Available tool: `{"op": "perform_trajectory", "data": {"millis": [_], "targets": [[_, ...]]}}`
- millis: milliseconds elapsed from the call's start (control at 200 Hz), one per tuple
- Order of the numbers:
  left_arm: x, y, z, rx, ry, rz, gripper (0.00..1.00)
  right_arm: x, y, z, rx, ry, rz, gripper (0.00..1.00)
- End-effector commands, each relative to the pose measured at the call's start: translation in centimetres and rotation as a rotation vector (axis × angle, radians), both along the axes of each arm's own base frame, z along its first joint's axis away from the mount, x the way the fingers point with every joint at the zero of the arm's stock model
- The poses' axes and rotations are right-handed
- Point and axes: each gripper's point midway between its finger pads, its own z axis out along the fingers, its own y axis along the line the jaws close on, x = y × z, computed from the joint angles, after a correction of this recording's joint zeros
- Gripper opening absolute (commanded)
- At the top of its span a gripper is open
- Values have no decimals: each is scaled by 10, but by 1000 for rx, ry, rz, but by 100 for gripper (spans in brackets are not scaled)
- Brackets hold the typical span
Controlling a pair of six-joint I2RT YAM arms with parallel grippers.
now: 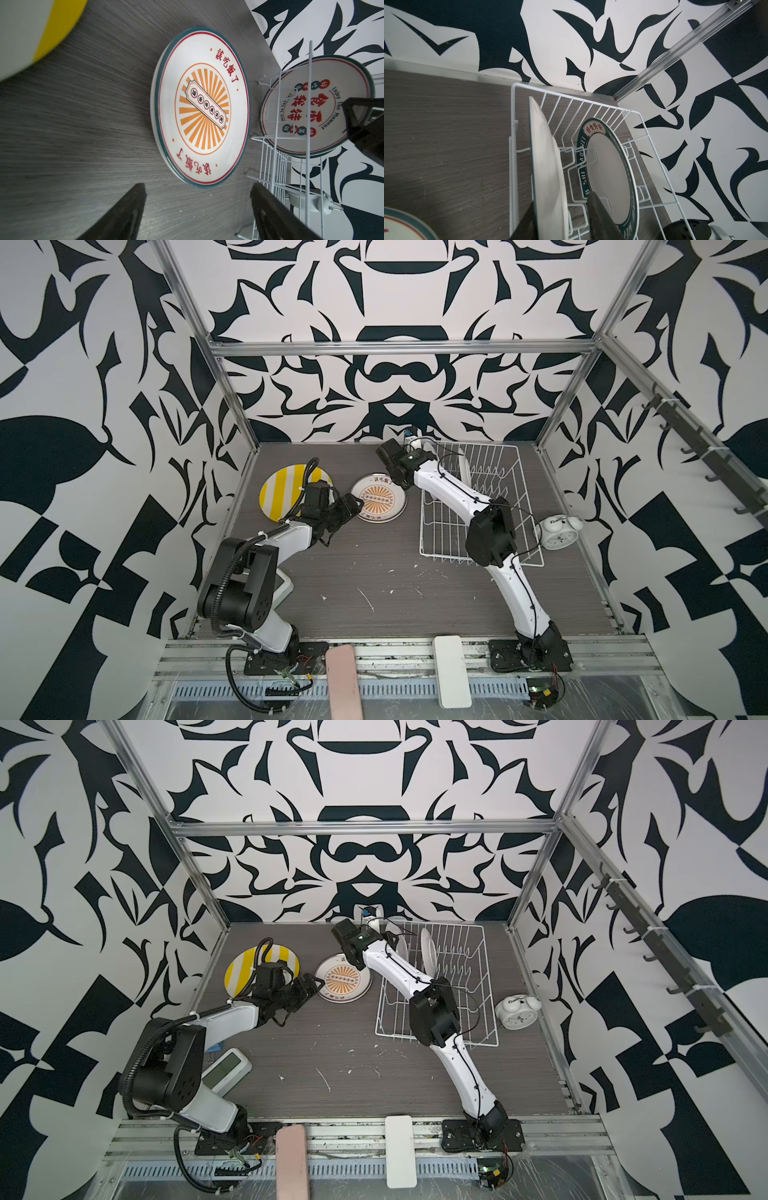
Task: Unload the plates from the dish rack
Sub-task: Pick up the plate from the dish rack.
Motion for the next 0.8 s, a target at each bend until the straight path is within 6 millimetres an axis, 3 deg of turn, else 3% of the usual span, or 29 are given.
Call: {"op": "perform_trajectory", "data": {"millis": [0,795], "targets": [[-5,0,3,-3,10,-5,84,-3,-7,2,37,-9,-29,37],[-4,0,4,-3,9,-5,84,-6,-15,-14,96,24,-57,26]]}}
